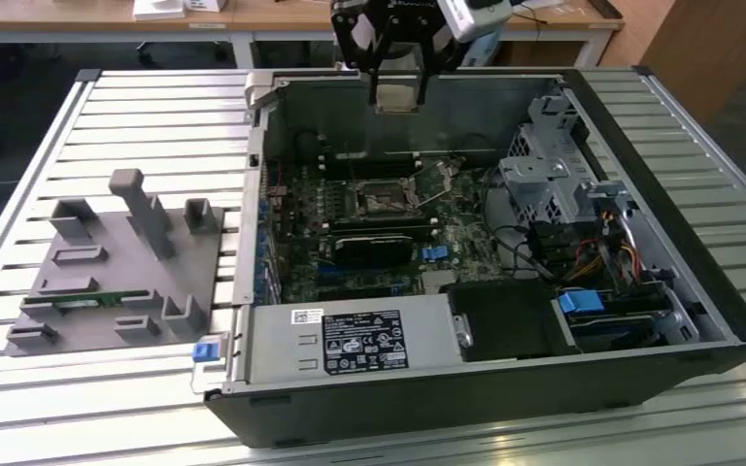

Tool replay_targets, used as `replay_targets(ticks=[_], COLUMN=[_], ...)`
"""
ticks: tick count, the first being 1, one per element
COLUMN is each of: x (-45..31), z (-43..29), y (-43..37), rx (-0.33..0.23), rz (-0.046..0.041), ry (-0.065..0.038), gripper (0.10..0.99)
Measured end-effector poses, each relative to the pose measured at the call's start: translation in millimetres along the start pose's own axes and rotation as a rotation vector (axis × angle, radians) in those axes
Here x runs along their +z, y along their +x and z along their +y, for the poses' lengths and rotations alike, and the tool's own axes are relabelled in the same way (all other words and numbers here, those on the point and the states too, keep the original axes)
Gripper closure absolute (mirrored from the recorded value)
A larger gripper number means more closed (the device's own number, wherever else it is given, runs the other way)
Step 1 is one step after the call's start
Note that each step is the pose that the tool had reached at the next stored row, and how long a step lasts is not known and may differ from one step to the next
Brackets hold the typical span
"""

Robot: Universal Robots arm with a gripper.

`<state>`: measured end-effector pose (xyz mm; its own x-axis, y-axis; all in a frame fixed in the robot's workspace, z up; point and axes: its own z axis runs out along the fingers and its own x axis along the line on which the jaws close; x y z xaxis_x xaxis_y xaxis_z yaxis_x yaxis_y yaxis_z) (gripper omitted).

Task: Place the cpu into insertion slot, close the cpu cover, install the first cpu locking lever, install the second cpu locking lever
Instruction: 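Place the cpu into insertion slot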

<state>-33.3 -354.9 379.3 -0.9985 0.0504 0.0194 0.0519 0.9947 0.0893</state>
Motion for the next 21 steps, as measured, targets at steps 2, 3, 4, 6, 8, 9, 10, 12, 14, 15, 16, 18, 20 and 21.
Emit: replay_targets(ticks=[2,3,4,6,8,9,10,12,14,15,16,18,20,21], x=[0.2,0.2,0.2,0.3,0.4,0.4,0.5,0.6,0.6,0.6,0.6,0.7,0.7,0.8], z=[0.0,0.0,0.0,0.0,0.0,0.0,-0.1,-0.1,-0.1,-0.1,-0.1,-0.1,-0.1,-0.1], y=[0.0,0.0,0.0,0.0,0.0,0.0,0.0,0.0,0.0,0.0,0.0,0.0,0.1,0.1], rx=[0.027,0.043,0.058,0.086,0.111,0.121,0.132,0.154,0.174,0.182,0.191,0.206,0.22,0.227], rz=[-0.0025,-0.004,-0.0052,-0.0078,-0.01,-0.0109,-0.0119,-0.0139,-0.0156,-0.0164,-0.0172,-0.0186,-0.0198,-0.0204], ry=[-0.001,-0.001,-0.001,-0.002,-0.002,-0.002,-0.003,-0.003,-0.003,-0.004,-0.004,-0.004,-0.004,-0.004], gripper=[0.545,0.545,0.545,0.545,0.545,0.545,0.545,0.545,0.545,0.545,0.545,0.545,0.545,0.545])
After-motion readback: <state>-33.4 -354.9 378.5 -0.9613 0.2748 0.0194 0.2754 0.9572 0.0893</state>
